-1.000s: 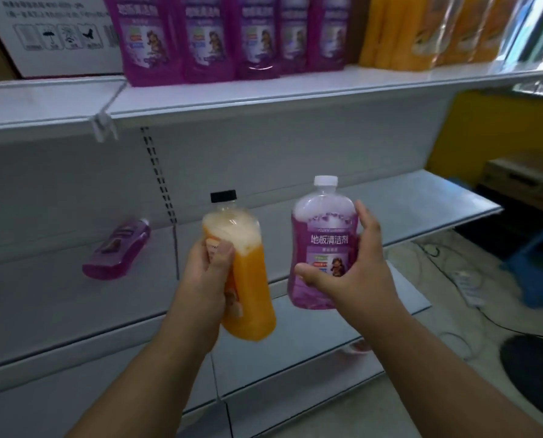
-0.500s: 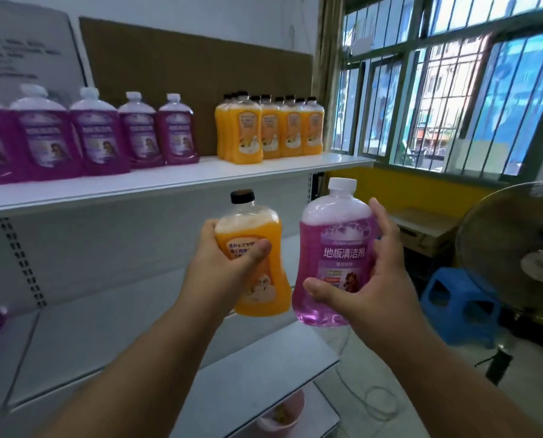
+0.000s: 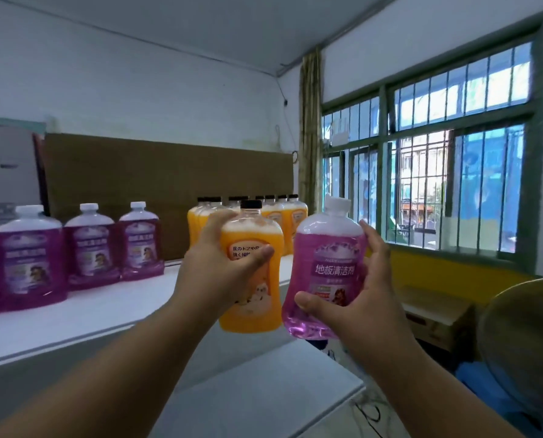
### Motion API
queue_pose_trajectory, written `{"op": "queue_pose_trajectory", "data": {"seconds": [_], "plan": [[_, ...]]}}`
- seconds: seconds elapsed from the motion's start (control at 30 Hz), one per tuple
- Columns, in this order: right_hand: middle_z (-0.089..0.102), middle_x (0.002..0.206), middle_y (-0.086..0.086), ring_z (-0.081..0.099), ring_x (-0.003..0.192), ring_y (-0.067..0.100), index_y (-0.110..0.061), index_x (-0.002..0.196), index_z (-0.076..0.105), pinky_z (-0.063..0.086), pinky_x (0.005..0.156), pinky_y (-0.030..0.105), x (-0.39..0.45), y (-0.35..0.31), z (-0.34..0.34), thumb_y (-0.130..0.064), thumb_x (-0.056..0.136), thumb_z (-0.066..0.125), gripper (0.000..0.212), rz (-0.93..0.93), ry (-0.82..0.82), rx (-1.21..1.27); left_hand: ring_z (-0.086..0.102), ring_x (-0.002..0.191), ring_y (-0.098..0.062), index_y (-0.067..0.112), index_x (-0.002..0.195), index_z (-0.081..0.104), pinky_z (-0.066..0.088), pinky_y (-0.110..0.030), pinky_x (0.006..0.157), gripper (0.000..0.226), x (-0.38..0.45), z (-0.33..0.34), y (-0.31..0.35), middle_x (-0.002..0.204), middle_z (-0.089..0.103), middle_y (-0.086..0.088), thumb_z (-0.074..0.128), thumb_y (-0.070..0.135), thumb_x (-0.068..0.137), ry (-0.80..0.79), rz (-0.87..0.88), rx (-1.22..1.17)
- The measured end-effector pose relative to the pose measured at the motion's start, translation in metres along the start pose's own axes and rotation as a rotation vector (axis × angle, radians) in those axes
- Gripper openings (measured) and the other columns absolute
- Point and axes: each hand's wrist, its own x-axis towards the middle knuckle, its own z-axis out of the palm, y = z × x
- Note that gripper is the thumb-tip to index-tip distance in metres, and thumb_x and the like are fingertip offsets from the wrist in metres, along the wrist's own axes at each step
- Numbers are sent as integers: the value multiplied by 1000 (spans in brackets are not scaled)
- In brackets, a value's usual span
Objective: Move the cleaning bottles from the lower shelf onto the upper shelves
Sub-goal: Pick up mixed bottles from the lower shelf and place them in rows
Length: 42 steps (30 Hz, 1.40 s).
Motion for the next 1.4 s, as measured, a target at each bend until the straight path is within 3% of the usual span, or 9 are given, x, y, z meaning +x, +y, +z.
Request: {"op": "queue_pose_trajectory", "data": {"seconds": [0.13, 0.33, 0.47, 0.6, 0.73, 0.83, 1.0, 1.17, 1.4], "plan": [[51, 126, -23, 59, 110, 7, -69, 132, 16, 57, 85, 41, 43, 22, -3, -64, 33, 84, 121, -12, 24, 20, 66, 85, -10, 55, 117, 47, 62, -39, 62, 67, 55, 27, -1, 99, 59, 20, 87, 55, 63, -5, 18, -17], [49, 126, -20, 58, 107, 4, -64, 138, 11, 54, 80, 30, 100, 75, -8, -55, 41, 86, 123, -55, 23, -17, 65, 72, -6, 53, 109, 41, 52, -19, 44, 68, 104, 85, -23, 92, 62, 14, 87, 55, 60, 9, -18, 59], [46, 126, -18, 54, 105, 1, -65, 136, 9, 49, 75, 22, 140, 120, -7, -56, 42, 85, 122, -69, -53, -14, 66, 76, -9, 50, 111, 40, 60, -32, 55, 69, 123, 115, -41, 94, 60, 13, 82, 60, 57, 76, -47, 218], [47, 121, -21, 54, 100, -2, -69, 134, 9, 49, 79, 28, 185, 164, -1, -60, 40, 84, 121, -76, -147, 35, 59, 94, -11, 37, 128, 44, 53, -23, 60, 84, 138, 129, -53, 119, 59, 6, 70, 73, 56, 132, -64, 460], [41, 107, -36, 53, 87, -12, -60, 141, 8, 42, 69, 14, 217, 195, 9, -63, 39, 81, 125, -84, -191, 74, 42, 131, -22, 32, 146, 29, 42, -40, 101, 102, 139, 129, -53, 147, 42, -1, 70, 76, 64, 199, 66, 770], [41, 108, -35, 53, 86, -14, -61, 139, 8, 37, 60, 4, 228, 210, 16, -64, 39, 80, 123, -104, -247, 76, 31, 140, -25, 49, 145, 17, 32, -45, 107, 98, 130, 125, -45, 152, 36, 1, 75, 68, 68, 81, 190, 933], [47, 103, -29, 57, 90, -2, -61, 139, 7, 48, 74, 25, 231, 222, 22, -59, 42, 83, 123, -103, -354, 64, 32, 138, -28, 48, 146, 23, 33, -50, 109, 94, 141, 118, -34, 151, 38, -1, 77, 62, 71, -37, 161, 1138], [45, 113, -17, 60, 99, 11, -59, 139, 1, 51, 80, 33, 235, 220, 28, -53, 51, 86, 123, -129, -396, 4, 34, 138, -30, 39, 152, 21, 33, -47, 111, 97, 153, 123, -43, 149, 38, -6, 77, 58, 74, -20, 139, 1293], [41, 99, -32, 51, 86, -7, -55, 142, 0, 46, 81, 30, 235, 228, 31, -52, 55, 88, 123, -136, -369, 1, 34, 141, -33, 35, 154, 22, 29, -50, 114, 96, 162, 123, -61, 152, 38, -9, 75, 57, 77, 28, 148, 1344]]}}
